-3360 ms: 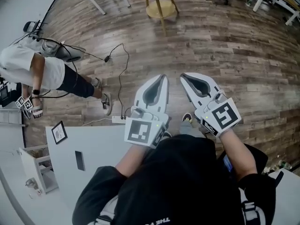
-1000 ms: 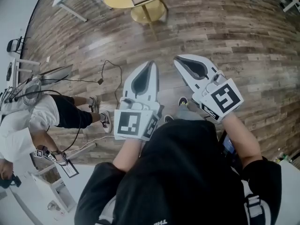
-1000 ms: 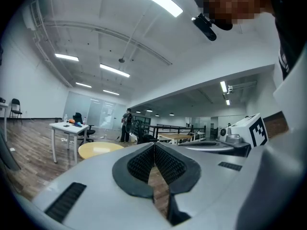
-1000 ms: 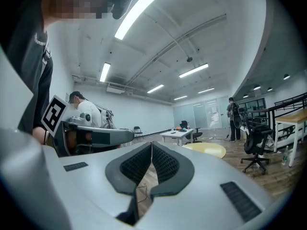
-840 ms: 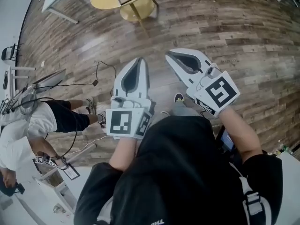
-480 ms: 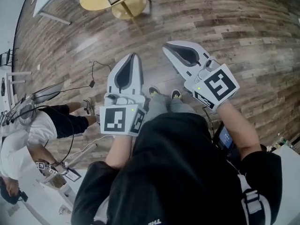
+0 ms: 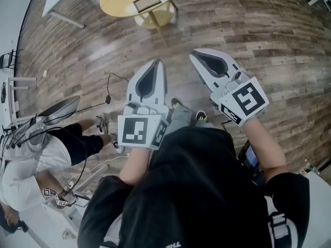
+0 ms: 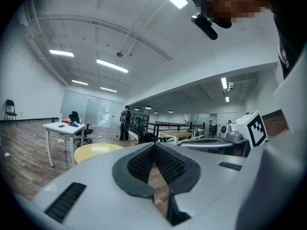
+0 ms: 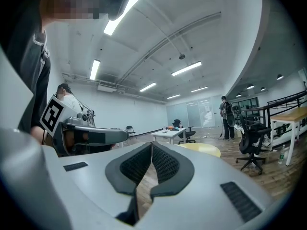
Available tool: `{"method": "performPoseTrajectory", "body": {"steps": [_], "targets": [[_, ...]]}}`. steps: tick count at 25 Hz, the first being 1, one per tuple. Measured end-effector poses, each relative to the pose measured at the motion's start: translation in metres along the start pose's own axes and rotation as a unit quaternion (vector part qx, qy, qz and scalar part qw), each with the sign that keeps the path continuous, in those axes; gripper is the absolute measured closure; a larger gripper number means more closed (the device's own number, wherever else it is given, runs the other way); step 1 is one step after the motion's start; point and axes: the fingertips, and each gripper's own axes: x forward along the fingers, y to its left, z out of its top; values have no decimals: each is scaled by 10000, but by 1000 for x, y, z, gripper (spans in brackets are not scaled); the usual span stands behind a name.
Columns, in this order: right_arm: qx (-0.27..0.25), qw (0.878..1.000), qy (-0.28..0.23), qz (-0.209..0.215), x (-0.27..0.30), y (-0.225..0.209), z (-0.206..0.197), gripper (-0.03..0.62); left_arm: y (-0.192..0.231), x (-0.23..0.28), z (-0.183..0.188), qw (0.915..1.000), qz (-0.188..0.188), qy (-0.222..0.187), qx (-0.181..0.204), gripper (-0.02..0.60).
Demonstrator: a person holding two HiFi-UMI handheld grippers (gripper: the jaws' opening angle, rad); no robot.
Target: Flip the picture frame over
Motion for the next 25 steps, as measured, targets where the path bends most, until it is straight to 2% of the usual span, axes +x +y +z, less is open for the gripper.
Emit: {"method": "performPoseTrajectory", "body": {"steps": [10,16,25], "targets": [[-173,9992,190,301,105,29,-8,574,97,-2,-1,9993,146,-251,-248,558],[-280,9981,367,396,146,37,-13,574,142,4,5,9992,220,-320,-103,558],[-153,9990,296,306,171,4,-8,574,158,41,1,9995,180,-193,-198,558]]}}
